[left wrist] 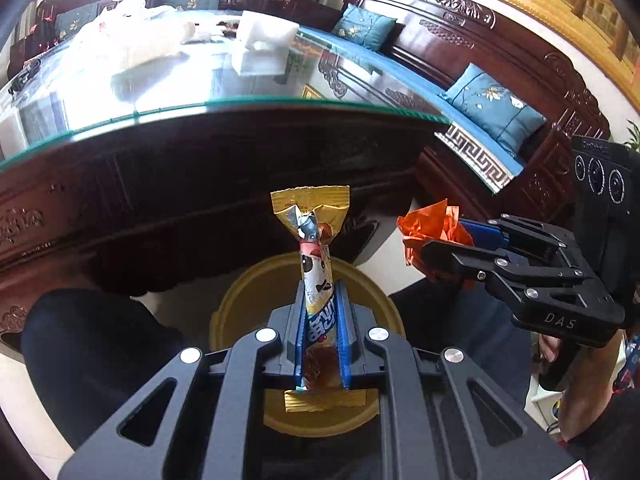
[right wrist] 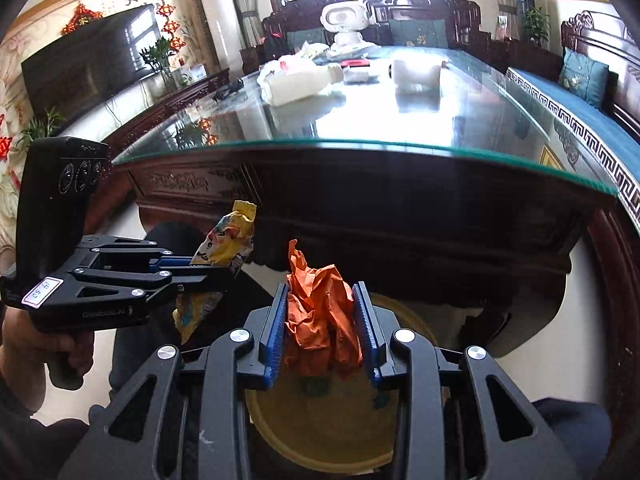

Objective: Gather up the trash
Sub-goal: 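Open the right tool over the bucket while the left tool drops the wrapper in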

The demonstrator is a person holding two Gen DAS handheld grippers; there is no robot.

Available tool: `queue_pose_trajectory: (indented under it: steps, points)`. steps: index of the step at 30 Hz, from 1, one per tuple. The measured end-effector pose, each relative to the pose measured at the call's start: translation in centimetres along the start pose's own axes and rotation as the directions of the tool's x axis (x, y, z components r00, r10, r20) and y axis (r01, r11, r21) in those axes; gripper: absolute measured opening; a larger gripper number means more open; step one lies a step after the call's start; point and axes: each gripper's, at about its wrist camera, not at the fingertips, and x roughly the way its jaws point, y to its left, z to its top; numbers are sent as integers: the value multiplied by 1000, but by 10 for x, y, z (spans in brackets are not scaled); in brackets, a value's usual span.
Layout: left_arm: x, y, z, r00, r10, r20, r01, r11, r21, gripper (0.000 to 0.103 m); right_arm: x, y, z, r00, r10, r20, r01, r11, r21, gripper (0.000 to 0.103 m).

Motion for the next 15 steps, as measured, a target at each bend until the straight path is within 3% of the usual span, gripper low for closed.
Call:
queue_pose_trajectory:
  steps: [3, 15]
  points:
    - [5, -1, -8, 1000, -3, -18, 3, 1000, -5, 14, 5, -4, -7, 1000, -10, -16, 11, 1000, 27, 44]
    - [27, -9, -22, 997, -9, -77, 10, 1000, 6, 14, 0, -11, -8, 1000, -24, -1, 24, 999, 37, 46]
